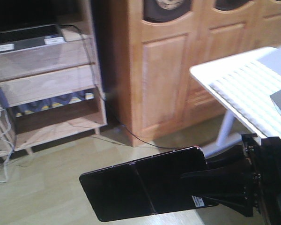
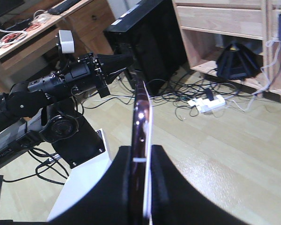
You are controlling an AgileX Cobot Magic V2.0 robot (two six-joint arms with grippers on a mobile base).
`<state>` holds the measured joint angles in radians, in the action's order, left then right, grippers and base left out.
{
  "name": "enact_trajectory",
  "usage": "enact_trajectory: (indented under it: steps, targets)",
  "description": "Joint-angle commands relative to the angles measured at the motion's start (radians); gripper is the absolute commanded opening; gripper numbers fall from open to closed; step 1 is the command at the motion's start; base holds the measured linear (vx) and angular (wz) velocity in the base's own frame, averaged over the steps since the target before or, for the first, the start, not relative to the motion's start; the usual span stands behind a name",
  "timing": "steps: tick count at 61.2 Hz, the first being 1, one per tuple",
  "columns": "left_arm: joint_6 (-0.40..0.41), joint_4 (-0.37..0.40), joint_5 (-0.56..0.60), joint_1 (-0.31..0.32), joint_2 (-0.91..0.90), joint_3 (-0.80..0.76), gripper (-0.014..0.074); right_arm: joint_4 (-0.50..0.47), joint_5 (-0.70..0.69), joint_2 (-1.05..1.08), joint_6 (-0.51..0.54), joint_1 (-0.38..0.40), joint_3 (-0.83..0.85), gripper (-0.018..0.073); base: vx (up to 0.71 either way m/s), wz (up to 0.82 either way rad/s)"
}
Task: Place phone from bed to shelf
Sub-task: 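Keep holding the phone while the base turns toward the wooden shelf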
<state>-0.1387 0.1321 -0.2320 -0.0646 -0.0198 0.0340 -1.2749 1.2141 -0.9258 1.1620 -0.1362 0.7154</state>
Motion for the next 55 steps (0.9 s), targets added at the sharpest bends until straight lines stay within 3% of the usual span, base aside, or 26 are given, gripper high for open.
enact_trajectory:
  steps: [1,55]
  targets:
    - [0.004,0.006,0.073,-0.001,-0.006,0.002,0.0001,-0.1,0.063,0.01,0.003,0.005,0.024,-0.0004,0.36,0.42]
    - [0.004,0.006,0.073,-0.001,-0.006,0.002,0.0001,-0.1,0.063,0.01,0.003,0.005,0.024,-0.0004,0.37,0.31]
